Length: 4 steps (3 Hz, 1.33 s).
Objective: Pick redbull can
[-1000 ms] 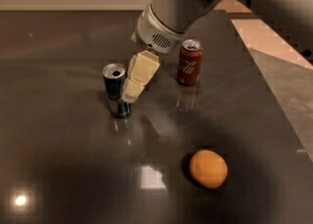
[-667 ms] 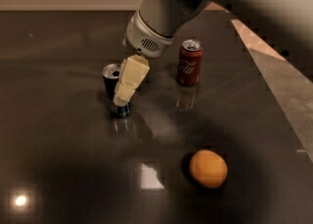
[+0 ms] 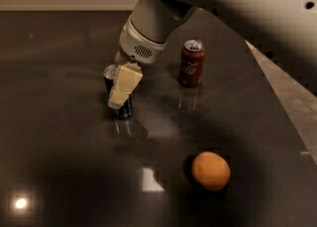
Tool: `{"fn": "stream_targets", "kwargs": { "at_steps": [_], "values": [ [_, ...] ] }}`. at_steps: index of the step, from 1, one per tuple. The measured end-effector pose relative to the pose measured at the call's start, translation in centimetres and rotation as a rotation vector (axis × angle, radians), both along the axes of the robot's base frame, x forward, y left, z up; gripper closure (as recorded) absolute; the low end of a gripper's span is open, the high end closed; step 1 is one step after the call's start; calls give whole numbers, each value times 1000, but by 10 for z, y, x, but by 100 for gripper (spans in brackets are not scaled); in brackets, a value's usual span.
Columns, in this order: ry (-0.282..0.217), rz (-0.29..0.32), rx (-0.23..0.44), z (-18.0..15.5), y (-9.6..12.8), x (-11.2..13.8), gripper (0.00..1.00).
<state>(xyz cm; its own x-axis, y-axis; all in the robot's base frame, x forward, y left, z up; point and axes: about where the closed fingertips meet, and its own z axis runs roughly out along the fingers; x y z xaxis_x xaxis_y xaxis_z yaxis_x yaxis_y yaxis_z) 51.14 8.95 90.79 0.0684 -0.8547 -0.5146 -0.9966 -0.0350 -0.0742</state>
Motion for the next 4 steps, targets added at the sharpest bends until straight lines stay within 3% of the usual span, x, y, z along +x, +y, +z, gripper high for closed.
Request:
{"fn": "stream_targets", "kwargs": {
  "at_steps": [2, 3, 4],
  "values": [
    [4, 26, 37, 16, 1, -6, 69],
    [-25, 63, 63, 45, -1, -11, 92],
    [-56, 111, 72, 79, -4, -16, 100]
  ]
}}
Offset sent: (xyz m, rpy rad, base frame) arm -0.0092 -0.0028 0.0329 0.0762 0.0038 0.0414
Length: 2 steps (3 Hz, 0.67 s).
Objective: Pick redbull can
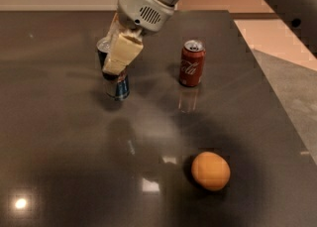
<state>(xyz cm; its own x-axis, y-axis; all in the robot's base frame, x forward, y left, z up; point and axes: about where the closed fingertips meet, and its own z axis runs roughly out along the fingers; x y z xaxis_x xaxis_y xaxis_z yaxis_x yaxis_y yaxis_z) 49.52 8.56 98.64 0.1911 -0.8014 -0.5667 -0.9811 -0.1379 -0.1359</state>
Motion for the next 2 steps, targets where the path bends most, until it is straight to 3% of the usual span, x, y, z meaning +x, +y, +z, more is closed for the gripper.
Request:
{"fn": "stream_targets", "kwargs": {
  "at_steps": [1, 2],
  "values": [
    [-26, 35, 8, 24, -3, -6, 100],
    [-28, 37, 9, 27, -3, -7, 100]
  ]
}}
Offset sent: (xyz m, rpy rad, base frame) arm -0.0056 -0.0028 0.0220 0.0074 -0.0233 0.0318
